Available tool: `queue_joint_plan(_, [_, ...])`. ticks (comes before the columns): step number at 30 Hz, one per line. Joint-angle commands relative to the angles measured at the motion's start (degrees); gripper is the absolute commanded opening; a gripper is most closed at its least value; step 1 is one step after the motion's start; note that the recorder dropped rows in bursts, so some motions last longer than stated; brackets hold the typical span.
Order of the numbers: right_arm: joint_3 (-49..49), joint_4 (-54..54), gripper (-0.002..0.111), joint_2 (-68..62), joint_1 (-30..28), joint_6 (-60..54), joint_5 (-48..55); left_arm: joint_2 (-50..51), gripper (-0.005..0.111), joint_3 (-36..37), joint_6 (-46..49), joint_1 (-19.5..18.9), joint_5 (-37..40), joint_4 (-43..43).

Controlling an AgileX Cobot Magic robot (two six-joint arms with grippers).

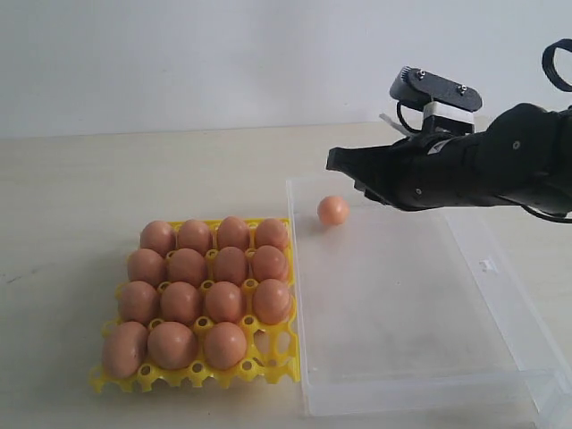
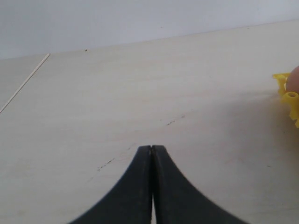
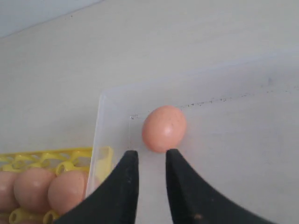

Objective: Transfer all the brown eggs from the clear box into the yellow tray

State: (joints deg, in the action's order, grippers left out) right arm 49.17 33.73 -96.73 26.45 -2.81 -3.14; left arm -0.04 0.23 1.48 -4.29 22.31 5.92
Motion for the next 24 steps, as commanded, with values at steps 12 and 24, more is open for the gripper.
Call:
queue_joint_plan(12, [20.92,0.7,0.051,-20.51,-0.45,1.47,10.37,0.04,0.0,-0.23,-0.12,0.29,-0.51,-0.03])
queue_joint_plan(24, [26.08,-1.32,0.06,-24.6,-0.45,-3.46,13.71,0.04,0.0,-0.23,-0.12,0.29,-0.51,-0.03])
